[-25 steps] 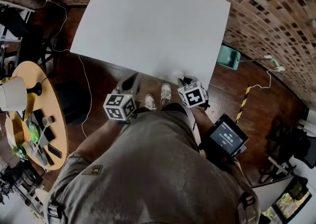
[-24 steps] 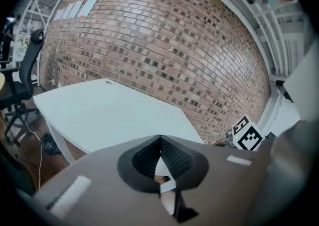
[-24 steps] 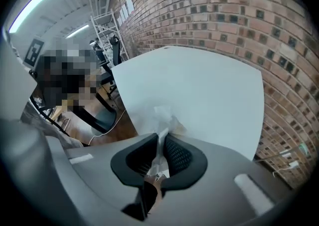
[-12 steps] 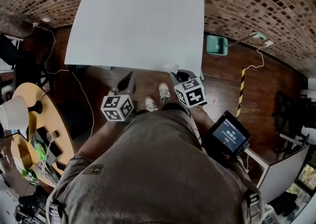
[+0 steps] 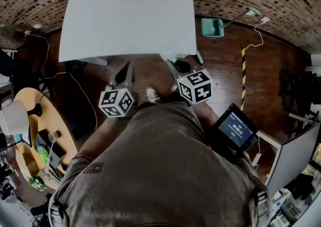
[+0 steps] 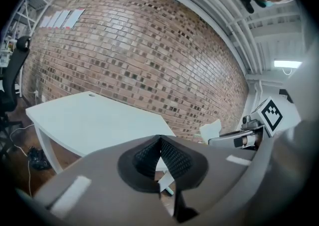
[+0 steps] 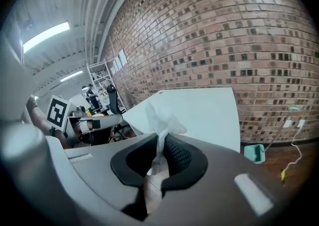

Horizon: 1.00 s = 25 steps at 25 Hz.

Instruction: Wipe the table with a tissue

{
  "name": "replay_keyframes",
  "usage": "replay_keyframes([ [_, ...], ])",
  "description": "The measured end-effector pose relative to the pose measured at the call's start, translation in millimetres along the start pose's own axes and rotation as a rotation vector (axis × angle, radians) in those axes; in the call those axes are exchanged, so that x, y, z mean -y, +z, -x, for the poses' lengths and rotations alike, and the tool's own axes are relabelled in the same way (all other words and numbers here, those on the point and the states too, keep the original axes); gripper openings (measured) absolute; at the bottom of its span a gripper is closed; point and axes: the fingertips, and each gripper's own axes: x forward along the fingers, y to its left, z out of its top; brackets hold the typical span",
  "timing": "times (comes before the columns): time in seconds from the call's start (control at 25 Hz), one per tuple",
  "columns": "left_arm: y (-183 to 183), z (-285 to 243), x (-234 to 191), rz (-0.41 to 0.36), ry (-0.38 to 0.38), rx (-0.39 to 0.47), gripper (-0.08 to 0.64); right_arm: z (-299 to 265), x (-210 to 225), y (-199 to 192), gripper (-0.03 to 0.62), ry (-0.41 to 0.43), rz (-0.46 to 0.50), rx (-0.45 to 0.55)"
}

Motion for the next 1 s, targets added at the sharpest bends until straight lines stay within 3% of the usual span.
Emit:
replay_keyframes([
  [0.44, -1.8, 18.1, 67.0, -0.012, 0.058, 0.076, 0.002, 81.9, 3.5, 10.1, 0.048, 0.083, -0.008, 0.196],
  [0.68, -11.2, 36.9, 102.9, -0.015, 0.085, 0.102, 0.002, 111.7, 3.7, -2.0, 0.048, 0.132, -0.015, 0.227],
  [1.0, -16.1, 51.9, 106.7, -0.046, 0.068, 0.102, 0.002, 124.5, -5.6, -6.1, 0.046, 0.123, -0.038, 0.271],
])
